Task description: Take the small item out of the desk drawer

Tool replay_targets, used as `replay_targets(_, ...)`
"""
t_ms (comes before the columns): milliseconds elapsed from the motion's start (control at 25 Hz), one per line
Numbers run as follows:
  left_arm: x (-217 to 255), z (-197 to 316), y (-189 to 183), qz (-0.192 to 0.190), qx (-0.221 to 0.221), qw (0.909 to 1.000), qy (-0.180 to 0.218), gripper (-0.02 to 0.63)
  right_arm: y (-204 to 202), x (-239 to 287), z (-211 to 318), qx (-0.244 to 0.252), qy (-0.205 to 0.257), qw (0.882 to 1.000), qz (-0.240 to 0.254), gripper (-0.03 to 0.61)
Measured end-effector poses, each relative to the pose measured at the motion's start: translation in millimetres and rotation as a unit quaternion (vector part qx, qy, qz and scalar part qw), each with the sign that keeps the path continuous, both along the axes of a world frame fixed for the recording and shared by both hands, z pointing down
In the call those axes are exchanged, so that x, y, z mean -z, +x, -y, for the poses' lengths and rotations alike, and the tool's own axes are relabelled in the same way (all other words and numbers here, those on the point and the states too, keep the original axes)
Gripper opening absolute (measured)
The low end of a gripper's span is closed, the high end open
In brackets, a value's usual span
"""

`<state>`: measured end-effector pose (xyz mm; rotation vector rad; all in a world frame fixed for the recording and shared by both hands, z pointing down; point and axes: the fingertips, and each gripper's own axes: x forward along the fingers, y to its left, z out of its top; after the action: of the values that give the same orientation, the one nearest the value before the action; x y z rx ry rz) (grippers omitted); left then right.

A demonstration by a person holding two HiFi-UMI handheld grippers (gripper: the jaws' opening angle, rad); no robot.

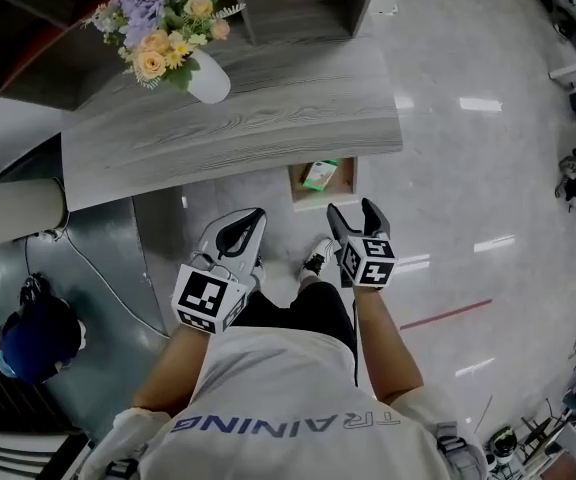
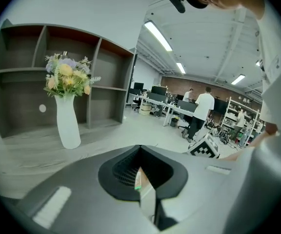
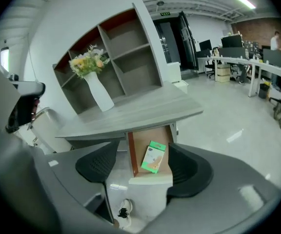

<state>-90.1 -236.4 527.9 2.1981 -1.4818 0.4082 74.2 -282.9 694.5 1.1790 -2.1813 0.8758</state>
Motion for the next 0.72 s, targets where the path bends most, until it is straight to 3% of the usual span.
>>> replay_targets(280, -23.3, -2.8, -43.1, 0.008, 0.038, 0.9991, -0.015, -0.008, -30.4, -102.0, 20.4, -0.05, -0.081, 0.995, 0.0, 0.39)
replay_targets(480, -37.1, -6.5, -66.4, 0.011, 0.067, 0.9974, -0.026, -0.008, -40.5, -168.2, 39.3, -0.07, -0.125, 0.989, -0.033, 0.39)
replay_targets(720, -52.6, -21.4, -84.0, 0.012, 0.091, 0.9946, -0.047, -0.008, -42.8, -215.0, 51.4, -0.095, -0.177, 0.978, -0.057, 0.377)
